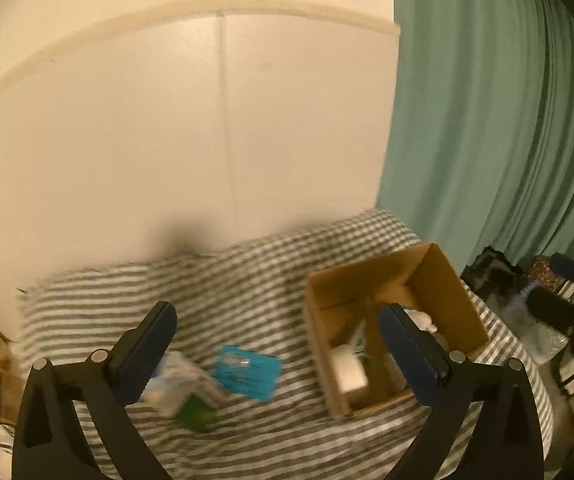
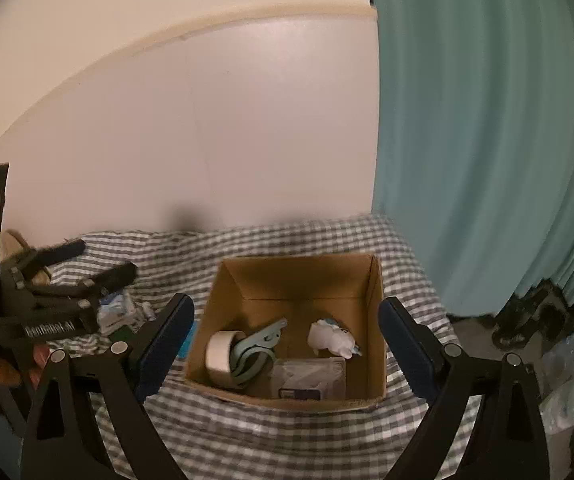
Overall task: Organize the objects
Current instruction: 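Carry clip and plush toy into the cardboard box and release both, then grasp the blue tissue pack off the medicine box with the right tool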
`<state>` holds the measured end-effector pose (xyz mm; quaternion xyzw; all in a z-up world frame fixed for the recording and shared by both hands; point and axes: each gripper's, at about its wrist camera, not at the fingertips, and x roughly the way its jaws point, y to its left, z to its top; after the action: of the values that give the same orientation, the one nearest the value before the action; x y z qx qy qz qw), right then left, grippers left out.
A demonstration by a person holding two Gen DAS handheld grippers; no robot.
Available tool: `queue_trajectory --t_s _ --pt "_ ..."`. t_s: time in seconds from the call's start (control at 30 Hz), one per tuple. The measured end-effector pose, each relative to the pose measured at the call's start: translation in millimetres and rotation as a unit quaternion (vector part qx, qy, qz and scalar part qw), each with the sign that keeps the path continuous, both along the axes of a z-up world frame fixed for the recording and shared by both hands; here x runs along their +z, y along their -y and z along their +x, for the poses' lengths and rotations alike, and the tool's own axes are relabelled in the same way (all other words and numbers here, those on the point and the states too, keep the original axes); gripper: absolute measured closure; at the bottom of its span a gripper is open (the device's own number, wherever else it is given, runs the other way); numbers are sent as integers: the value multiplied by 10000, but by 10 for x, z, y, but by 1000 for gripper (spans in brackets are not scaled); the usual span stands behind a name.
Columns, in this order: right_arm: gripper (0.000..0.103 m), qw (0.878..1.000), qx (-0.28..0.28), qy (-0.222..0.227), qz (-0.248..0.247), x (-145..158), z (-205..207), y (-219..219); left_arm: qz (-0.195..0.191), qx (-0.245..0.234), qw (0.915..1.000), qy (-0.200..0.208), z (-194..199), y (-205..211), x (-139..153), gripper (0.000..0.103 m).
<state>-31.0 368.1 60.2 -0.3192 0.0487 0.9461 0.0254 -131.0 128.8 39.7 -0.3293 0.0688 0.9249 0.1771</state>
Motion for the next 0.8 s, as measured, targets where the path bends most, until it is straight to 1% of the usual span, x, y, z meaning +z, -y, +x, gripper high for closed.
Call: queue_trajectory --t_s 0.07,0.13,0.2,0.33,0.43,0.53,0.63,0.7,0.73,0.8 --pt "9 9999 -5 -172 9 141 172 136 -39 103 9999 -5 61 182 62 0" --pt "3 9996 101 -267 -39 264 300 283 -235 276 9993 -90 198 370 193 0" --pt "1 9994 118 -306 66 359 382 430 -352 427 9983 -206 296 550 238 0" --pt "0 9983 191 -438 330 520 536 753 -238 585 9974 -347 514 945 334 0" --pt "0 9975 366 -471 372 571 592 1026 -99 837 9956 -411 658 1285 427 0" --pt "0 9957 525 -519 562 549 636 1314 72 1016 9935 -500 777 1601 455 0" --pt "0 9929 654 -715 694 495 677 1595 147 1031 9933 -498 814 1814 371 0" --pt "0 9910 800 -833 670 448 668 1778 139 1149 9922 -459 781 1933 269 0" --pt "0 9906 880 -839 628 413 640 1859 147 1205 9916 -437 762 1982 222 0" --pt "0 9905 1069 -705 503 324 541 1998 170 1326 9903 -385 703 2076 92 0"
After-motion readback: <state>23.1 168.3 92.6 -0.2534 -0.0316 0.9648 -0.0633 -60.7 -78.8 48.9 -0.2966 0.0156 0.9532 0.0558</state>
